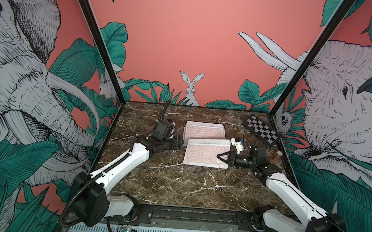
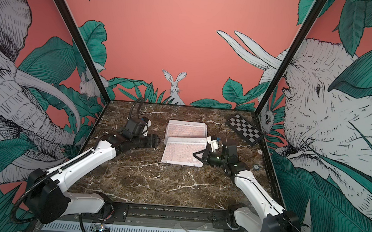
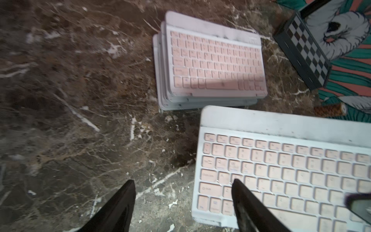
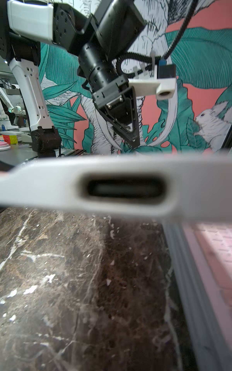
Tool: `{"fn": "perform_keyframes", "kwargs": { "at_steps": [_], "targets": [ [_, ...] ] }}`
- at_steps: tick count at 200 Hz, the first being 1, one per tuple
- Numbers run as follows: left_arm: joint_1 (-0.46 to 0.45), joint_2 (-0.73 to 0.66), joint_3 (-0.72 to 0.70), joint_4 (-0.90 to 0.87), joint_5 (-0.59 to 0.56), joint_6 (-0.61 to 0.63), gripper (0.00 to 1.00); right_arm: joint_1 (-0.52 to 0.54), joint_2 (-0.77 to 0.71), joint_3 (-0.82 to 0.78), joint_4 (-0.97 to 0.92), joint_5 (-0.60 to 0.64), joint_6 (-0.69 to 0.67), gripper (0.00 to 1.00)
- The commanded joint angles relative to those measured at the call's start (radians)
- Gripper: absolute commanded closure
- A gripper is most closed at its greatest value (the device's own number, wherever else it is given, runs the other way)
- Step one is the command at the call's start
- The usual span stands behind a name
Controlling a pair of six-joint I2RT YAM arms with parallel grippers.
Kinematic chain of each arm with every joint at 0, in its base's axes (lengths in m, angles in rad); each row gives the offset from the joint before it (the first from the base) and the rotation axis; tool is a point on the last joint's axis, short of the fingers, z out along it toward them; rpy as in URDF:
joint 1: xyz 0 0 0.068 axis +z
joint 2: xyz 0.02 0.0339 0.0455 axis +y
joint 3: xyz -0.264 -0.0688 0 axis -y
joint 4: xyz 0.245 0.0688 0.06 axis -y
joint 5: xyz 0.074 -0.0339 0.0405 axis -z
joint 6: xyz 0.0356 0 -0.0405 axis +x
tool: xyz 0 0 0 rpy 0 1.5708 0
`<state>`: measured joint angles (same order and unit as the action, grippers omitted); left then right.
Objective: Stack the numeric keypads
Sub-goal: Place the numeric keypad at the numeric keypad.
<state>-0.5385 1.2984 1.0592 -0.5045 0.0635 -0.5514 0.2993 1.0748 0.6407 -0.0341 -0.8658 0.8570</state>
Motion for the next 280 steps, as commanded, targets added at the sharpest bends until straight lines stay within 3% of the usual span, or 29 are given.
{"fn": "perform_keyframes", "kwargs": {
  "at_steps": [1, 44, 177, 222, 280],
  "targets": [
    [0.024, 0.017, 0.087, -0.099, -0.034, 0.059, 0.22, -0.032, 0.038, 0.088, 0.092, -0.089, -0.033, 1.00],
    [0.039, 0.070, 0.190, -0.151, -0.100, 0.097, 0.22, -0.110, 0.197, 0.223, 0.136, -0.153, -0.089, 1.00],
    [0.061, 0.164, 0.205, -0.158, -0.121, 0.074, 0.22, -0.212, 0.845, 0.597, 0.336, -0.287, -0.053, 1.00],
    [0.063, 0.178, 0.201, -0.163, -0.130, 0.072, 0.22, -0.211, 0.948, 0.698, 0.333, -0.331, -0.026, 1.00],
    [0.063, 0.212, 0.203, -0.158, -0.117, 0.073, 0.23, -0.210, 0.977, 0.698, 0.325, -0.381, -0.017, 1.00]
  ]
}}
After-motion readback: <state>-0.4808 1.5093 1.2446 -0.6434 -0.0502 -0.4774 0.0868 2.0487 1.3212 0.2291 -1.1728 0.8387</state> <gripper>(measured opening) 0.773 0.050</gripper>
